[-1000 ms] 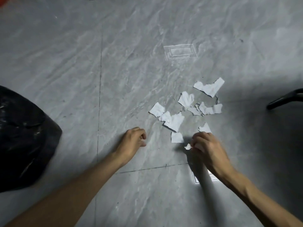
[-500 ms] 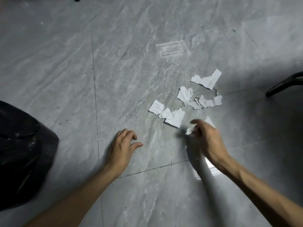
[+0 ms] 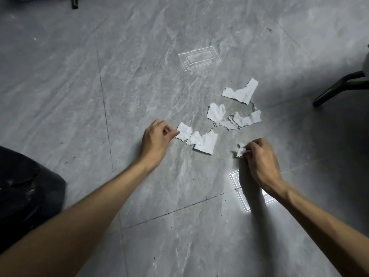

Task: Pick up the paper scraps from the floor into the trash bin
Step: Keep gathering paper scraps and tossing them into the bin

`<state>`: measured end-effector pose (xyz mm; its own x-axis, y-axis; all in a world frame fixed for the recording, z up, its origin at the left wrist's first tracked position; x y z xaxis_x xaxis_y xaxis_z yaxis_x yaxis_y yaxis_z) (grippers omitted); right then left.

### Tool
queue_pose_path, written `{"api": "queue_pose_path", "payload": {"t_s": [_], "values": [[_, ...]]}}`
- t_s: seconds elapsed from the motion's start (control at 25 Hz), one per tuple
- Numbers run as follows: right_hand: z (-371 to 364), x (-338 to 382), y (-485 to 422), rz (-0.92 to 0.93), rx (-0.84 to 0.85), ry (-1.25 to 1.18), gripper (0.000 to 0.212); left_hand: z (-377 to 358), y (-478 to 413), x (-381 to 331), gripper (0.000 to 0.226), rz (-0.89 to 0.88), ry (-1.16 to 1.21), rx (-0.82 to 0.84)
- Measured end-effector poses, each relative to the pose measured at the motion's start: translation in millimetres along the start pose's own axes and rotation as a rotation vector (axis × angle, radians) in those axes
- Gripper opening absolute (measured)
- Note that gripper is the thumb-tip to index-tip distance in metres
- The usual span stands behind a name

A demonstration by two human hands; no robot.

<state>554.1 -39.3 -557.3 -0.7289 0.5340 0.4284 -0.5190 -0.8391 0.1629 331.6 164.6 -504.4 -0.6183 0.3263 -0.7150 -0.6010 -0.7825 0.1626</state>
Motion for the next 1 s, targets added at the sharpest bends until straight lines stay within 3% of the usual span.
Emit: {"api": "queue_pose_path", "payload": {"t_s": [0.12, 0.2, 0.32, 0.6, 0.76, 0.88, 1.0], "values": [[4, 7, 2, 0.053, 0.024, -0.055, 0.013, -20, -36, -24, 0.016, -0.111, -0.159, 0.231], [3, 12, 2, 0.057, 0.047, -0.083, 0.008, -35, -39, -17, 0.031, -0.044, -0.344, 0.336], [1, 16, 1, 0.047, 0.061, -0.124, 0.006, -50, -30, -7, 0.046, 0.043, -0.472, 0.278], [1, 38, 4, -0.090, 0.124, -0.464, 0.007, -55, -23, -13, 0.003, 0.037, -0.226, 0.205], [-8, 90, 17, -0.160, 0.311, -0.807, 0.010, 15, -8, -32, 0.001, -0.016, -0.195, 0.173], [-7, 154, 22, -0.056, 0.448, -0.925, 0.023, 103, 21, -57, 0.003, -0.110, -0.216, 0.162], [3, 236, 23, 0.104, 0.563, -0.958, 0.022, 198, 70, -63, 0.004, -0.129, -0.254, 0.042]]}}
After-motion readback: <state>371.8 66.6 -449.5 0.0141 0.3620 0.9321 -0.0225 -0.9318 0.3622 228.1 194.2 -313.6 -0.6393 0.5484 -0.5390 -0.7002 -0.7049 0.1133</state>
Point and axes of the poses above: each hand's wrist, its own y-axis away from the middle knuckle, its own z-axis out of the back of the hand, x = y × z, the point moved 4 cm from there along -y, towards the middle knuckle, and after that the axes turned 12 degrees about x, right-handed, at the moved point
